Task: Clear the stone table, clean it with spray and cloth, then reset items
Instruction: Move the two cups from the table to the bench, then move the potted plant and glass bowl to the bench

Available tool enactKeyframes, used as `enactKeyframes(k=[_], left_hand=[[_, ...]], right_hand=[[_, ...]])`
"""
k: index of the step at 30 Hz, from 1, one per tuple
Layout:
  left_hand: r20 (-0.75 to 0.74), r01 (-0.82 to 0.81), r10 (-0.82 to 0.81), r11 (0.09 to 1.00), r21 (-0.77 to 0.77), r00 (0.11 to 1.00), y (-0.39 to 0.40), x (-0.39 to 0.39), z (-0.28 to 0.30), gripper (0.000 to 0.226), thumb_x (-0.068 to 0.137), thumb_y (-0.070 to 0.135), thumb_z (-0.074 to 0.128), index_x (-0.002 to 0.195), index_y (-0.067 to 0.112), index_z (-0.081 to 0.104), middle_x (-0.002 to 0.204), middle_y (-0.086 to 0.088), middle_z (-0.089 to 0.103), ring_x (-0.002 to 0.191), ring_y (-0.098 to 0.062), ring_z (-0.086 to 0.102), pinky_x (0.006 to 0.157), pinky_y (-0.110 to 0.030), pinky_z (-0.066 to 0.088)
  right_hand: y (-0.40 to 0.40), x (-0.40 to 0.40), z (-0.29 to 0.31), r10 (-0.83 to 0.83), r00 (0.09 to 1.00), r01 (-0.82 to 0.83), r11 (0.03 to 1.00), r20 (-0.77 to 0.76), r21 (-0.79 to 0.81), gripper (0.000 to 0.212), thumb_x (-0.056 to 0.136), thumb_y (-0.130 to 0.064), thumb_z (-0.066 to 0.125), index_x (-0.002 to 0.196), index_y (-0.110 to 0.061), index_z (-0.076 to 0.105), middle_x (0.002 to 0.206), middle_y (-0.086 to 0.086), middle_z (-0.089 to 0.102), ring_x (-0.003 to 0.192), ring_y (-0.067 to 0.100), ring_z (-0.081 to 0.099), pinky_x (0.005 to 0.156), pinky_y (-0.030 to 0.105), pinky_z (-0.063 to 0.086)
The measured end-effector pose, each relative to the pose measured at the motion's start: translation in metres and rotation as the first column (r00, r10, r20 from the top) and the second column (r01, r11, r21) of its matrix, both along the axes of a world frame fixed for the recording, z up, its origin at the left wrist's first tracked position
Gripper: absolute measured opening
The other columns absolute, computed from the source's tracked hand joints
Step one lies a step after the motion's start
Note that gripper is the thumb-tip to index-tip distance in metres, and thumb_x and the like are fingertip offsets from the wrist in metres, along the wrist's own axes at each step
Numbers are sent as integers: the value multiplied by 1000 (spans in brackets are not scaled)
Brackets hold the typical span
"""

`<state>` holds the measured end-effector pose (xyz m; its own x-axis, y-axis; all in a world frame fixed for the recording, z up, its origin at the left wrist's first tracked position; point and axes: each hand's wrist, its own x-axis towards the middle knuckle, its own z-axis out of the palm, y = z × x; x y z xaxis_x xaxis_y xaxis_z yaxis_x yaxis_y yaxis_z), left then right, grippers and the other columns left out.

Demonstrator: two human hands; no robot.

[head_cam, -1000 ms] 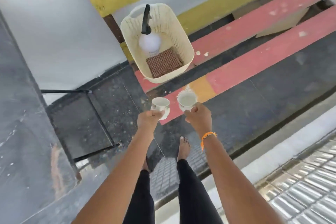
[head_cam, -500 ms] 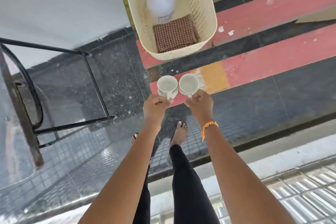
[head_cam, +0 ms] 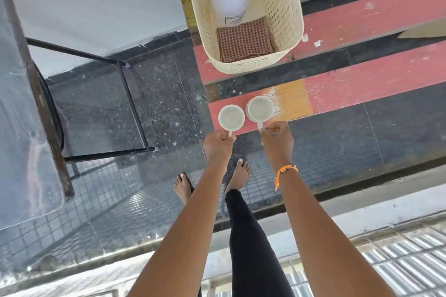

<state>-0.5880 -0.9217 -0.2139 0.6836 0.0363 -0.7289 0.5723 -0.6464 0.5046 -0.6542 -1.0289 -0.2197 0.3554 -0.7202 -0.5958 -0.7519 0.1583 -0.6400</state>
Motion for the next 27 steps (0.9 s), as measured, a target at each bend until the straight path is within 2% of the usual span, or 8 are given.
enactKeyframes(k=[4, 7, 9, 11, 15, 19, 23, 27], left_hand=[[-1, -61, 61, 998, 3, 998, 5, -1, 12, 21, 84, 18, 65, 104, 10, 65, 89, 6, 59, 83, -13, 56, 71, -24, 45], [-29, -161, 161, 987, -7, 987, 17, 0, 31, 14, 86, 17, 57, 95, 15, 68, 70, 6, 60, 67, -15, 55, 61, -29, 50], [-67, -262, 258, 963, -62, 964, 31, 3, 47, 12, 87, 14, 54, 85, 17, 66, 62, 3, 56, 60, -14, 52, 73, -35, 54], [-87, -361, 352, 922, -140, 932, 47, 10, 68, 11, 88, 14, 54, 82, 19, 62, 62, 1, 55, 59, -12, 50, 78, -34, 53], [-41, -473, 488, 818, -327, 872, 87, 35, 126, 11, 89, 13, 55, 88, 16, 66, 69, 3, 56, 61, -7, 51, 67, -21, 51], [-13, -538, 635, 643, -546, 773, 143, 70, 184, 19, 88, 7, 53, 82, 18, 67, 63, 5, 54, 58, -4, 52, 62, -17, 48], [23, -574, 756, 516, -636, 654, 216, 117, 224, 18, 86, 8, 54, 78, 18, 67, 56, 9, 51, 53, -4, 49, 56, -14, 45], [47, -567, 787, 483, -667, 615, 271, 173, 239, 23, 86, 4, 50, 73, 18, 62, 55, 10, 52, 50, -4, 46, 54, -16, 41]], right_hand=[[16, 0, 15, -2, 1000, 1, 1000, 14, 31, 6, 89, -17, 57, 87, -14, 52, 81, 5, 60, 77, 25, 60, 69, 33, 50], [33, 8, 32, 43, 998, -47, 995, 54, 87, 8, 89, -16, 54, 82, -14, 52, 74, 4, 59, 71, 21, 55, 71, 34, 50], [49, 18, 47, 67, 992, -79, 990, 103, 119, 9, 89, -15, 52, 81, -12, 52, 73, 4, 58, 68, 19, 53, 65, 32, 46], [65, 32, 64, 82, 983, -107, 983, 165, 151, 11, 90, -14, 52, 80, -11, 52, 73, 4, 58, 63, 16, 51, 62, 29, 43], [106, 73, 107, 149, 946, -210, 958, 288, 196, 20, 89, -12, 52, 70, -17, 51, 64, -1, 55, 58, 12, 49, 58, 26, 40], [155, 123, 152, 302, 870, -389, 906, 388, 166, 12, 89, -13, 52, 77, -14, 55, 68, 2, 58, 62, 13, 51, 59, 26, 41], [215, 183, 194, 427, 775, -528, 842, 465, 107, 10, 89, -13, 51, 82, -10, 58, 69, 0, 58, 61, 10, 52, 59, 22, 44], [263, 244, 214, 495, 723, -570, 821, 483, 11, 11, 88, -15, 52, 82, -9, 59, 65, -2, 58, 60, 11, 51, 64, 29, 43]])
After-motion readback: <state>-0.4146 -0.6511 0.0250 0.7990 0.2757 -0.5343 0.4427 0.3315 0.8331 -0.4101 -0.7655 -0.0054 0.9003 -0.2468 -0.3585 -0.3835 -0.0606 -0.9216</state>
